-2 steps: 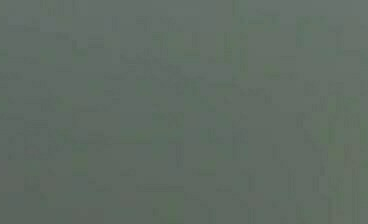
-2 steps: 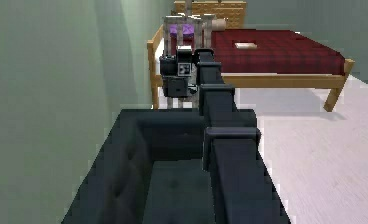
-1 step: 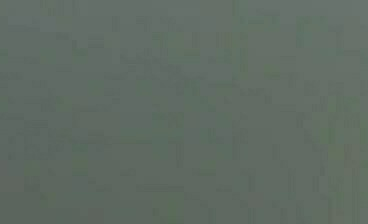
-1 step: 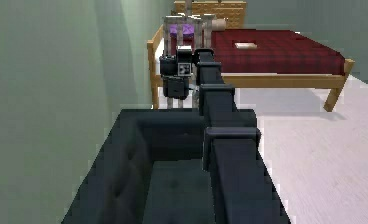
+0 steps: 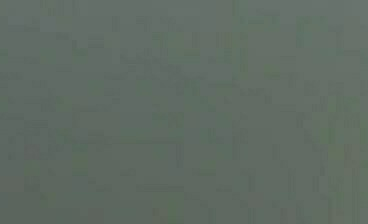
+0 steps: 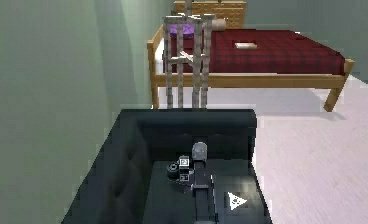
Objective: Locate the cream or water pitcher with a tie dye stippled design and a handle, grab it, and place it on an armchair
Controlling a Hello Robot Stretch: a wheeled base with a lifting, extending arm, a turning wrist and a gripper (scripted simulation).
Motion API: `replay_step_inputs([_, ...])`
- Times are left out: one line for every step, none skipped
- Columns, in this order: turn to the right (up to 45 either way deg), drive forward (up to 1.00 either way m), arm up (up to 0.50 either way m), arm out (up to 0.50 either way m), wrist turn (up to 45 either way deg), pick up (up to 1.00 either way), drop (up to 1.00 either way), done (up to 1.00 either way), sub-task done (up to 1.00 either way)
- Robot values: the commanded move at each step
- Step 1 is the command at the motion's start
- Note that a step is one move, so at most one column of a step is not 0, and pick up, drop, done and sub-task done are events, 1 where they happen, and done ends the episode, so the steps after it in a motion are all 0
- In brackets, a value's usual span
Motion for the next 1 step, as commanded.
replay_step_inputs([0.0,0.00,-0.32,0.00,0.0,0.00,0.00,0.00,0.00])
